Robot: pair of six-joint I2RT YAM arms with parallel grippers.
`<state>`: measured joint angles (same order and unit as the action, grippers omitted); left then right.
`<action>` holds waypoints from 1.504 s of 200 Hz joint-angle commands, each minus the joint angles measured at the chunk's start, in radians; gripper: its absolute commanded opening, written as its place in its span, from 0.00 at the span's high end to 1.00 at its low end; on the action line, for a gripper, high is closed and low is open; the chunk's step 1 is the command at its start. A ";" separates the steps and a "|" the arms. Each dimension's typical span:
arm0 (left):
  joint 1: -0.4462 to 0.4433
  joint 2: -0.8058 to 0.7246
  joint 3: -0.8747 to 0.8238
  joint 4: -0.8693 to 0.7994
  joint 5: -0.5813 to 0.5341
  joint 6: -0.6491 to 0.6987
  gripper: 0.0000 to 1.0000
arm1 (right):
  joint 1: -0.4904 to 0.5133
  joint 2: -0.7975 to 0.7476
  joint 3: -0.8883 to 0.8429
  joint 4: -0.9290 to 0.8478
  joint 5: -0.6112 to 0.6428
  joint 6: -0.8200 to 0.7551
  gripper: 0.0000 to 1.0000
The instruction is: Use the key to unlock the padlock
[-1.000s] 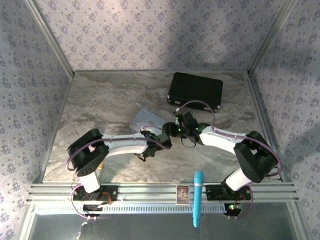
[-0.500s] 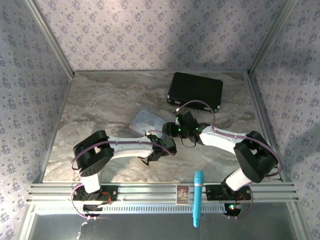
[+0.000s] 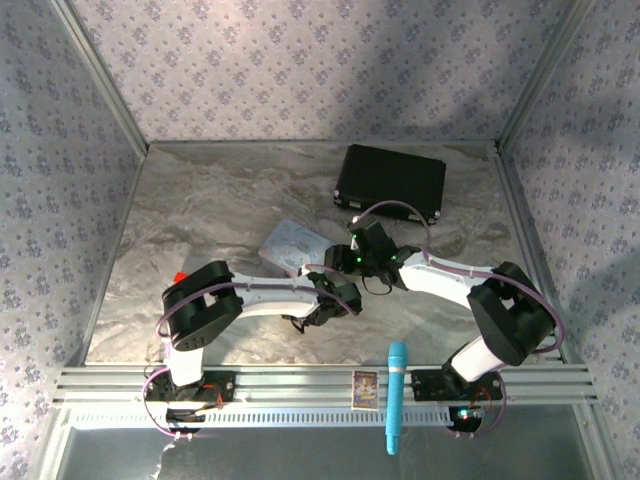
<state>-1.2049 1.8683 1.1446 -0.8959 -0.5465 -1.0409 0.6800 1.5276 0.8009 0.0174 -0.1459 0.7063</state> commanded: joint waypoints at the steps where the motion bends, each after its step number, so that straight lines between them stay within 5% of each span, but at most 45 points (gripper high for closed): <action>1: -0.007 0.005 0.020 -0.073 -0.018 -0.042 0.73 | -0.006 0.003 -0.018 -0.017 0.003 0.002 0.47; 48: -0.001 -0.020 -0.017 -0.024 0.006 -0.027 0.71 | -0.007 -0.018 -0.022 -0.013 0.003 -0.011 0.46; 69: -0.001 -0.089 -0.054 0.021 0.005 -0.010 0.60 | -0.008 -0.044 -0.028 0.002 -0.003 -0.028 0.43; 109: 0.023 -0.264 -0.125 0.117 0.036 0.024 0.43 | -0.017 -0.154 -0.060 0.030 -0.004 -0.069 0.15; 114: 0.030 -0.288 -0.134 0.125 0.041 0.026 0.40 | -0.020 -0.169 -0.058 0.015 -0.001 -0.070 0.05; 136: 0.069 -0.413 -0.191 0.181 0.063 0.052 0.23 | -0.018 -0.253 -0.066 -0.052 0.036 -0.108 0.01; 153: 0.109 -0.542 -0.254 0.251 0.080 0.062 0.00 | -0.008 -0.315 -0.077 -0.100 0.046 -0.120 0.02; 183: 0.273 -0.776 -0.385 0.368 0.254 0.077 0.00 | 0.102 -0.361 -0.091 -0.110 0.044 -0.146 0.21; 231: 0.536 -0.913 -0.427 0.365 0.447 0.140 0.00 | 0.361 -0.174 -0.003 -0.039 0.133 -0.111 0.30; 264: 0.624 -0.922 -0.430 0.355 0.531 0.150 0.00 | 0.444 0.005 0.048 0.072 0.199 -0.085 0.38; 301: 0.633 -0.943 -0.466 0.377 0.541 0.133 0.00 | 0.428 0.134 0.112 0.037 0.306 -0.057 0.41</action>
<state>-0.5777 0.9455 0.6994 -0.5396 -0.0517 -0.9169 1.1309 1.6131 0.8639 0.0483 0.0479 0.6132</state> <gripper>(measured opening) 0.999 0.588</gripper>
